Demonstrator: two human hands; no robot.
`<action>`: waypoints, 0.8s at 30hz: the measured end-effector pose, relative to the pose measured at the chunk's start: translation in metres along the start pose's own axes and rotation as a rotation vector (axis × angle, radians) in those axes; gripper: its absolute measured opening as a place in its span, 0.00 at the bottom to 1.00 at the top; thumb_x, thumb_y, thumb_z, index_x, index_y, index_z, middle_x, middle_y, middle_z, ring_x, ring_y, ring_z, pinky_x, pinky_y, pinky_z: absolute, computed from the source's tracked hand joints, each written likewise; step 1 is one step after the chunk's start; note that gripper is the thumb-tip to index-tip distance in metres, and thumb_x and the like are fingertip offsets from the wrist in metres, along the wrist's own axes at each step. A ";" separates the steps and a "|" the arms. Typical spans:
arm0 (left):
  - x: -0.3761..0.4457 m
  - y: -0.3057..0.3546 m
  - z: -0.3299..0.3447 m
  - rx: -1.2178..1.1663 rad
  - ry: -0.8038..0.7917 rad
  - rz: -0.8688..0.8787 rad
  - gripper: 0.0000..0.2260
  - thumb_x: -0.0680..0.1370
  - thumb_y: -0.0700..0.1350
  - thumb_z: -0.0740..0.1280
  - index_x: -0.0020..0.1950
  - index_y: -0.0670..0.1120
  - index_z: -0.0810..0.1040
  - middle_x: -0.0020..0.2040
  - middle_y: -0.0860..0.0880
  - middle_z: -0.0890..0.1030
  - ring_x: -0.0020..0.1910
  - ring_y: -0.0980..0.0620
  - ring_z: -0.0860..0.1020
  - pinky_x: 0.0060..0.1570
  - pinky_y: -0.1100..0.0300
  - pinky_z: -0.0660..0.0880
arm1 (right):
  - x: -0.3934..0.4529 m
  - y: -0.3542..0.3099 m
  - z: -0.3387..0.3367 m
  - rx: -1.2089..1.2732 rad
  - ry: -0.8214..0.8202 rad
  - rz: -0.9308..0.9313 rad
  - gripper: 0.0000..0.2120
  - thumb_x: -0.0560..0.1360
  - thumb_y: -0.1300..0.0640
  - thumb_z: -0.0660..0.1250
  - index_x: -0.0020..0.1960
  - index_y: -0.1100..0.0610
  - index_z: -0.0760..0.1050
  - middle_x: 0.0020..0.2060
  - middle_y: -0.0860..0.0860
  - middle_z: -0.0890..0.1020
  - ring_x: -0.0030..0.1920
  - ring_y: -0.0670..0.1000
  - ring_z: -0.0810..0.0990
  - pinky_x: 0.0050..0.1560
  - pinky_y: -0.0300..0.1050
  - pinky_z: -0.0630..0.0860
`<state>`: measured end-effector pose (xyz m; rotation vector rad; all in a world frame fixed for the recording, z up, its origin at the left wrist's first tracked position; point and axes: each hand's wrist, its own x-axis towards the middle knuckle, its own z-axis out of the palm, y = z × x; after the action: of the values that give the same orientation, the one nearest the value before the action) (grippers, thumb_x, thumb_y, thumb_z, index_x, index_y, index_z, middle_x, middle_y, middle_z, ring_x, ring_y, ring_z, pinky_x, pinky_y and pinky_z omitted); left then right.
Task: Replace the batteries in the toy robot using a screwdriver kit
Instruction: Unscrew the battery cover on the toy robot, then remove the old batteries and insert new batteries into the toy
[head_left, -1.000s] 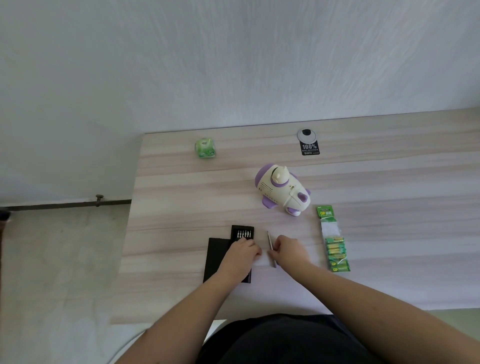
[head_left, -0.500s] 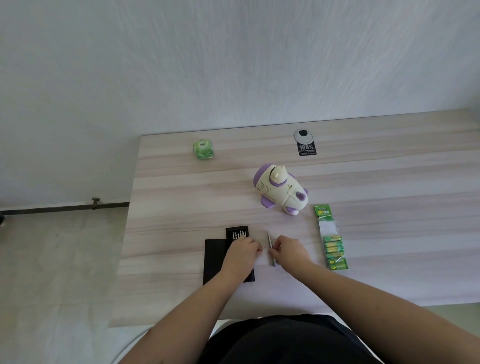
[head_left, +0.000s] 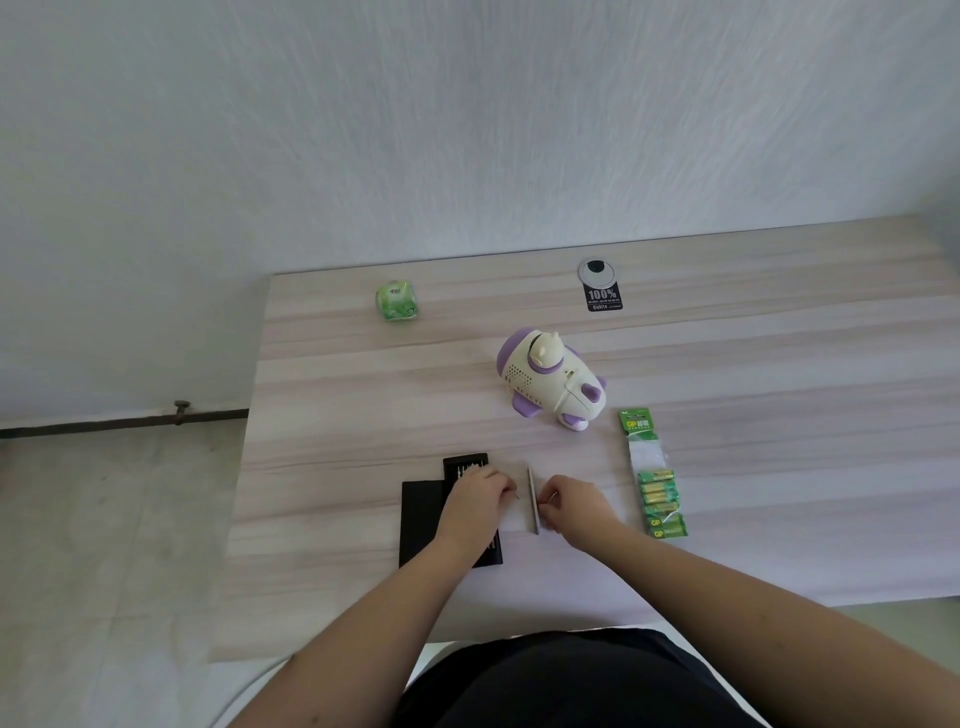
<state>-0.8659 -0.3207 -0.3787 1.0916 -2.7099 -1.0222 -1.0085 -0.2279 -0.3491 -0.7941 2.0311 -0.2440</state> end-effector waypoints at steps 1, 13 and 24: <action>0.000 0.000 -0.002 -0.033 0.009 -0.026 0.08 0.80 0.45 0.64 0.53 0.45 0.82 0.48 0.50 0.80 0.50 0.52 0.74 0.52 0.60 0.71 | -0.001 0.001 -0.001 0.025 0.003 0.004 0.03 0.75 0.57 0.62 0.44 0.53 0.75 0.38 0.51 0.83 0.37 0.51 0.81 0.36 0.42 0.77; 0.013 0.030 -0.045 -0.390 0.401 -0.194 0.06 0.79 0.43 0.65 0.55 0.49 0.77 0.43 0.53 0.75 0.41 0.53 0.73 0.44 0.60 0.72 | -0.014 -0.006 -0.085 0.341 0.482 0.013 0.10 0.79 0.52 0.57 0.52 0.53 0.75 0.38 0.48 0.81 0.38 0.51 0.79 0.35 0.42 0.70; 0.089 0.057 -0.087 -0.075 0.210 0.119 0.54 0.60 0.65 0.76 0.78 0.50 0.51 0.79 0.47 0.55 0.78 0.48 0.52 0.73 0.52 0.55 | -0.003 -0.048 -0.119 0.282 0.470 -0.208 0.19 0.79 0.53 0.61 0.69 0.54 0.71 0.66 0.52 0.72 0.61 0.50 0.73 0.58 0.38 0.64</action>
<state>-0.9436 -0.3955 -0.2942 0.9534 -2.5164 -0.9261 -1.0838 -0.2789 -0.2581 -0.8213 2.2718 -0.8859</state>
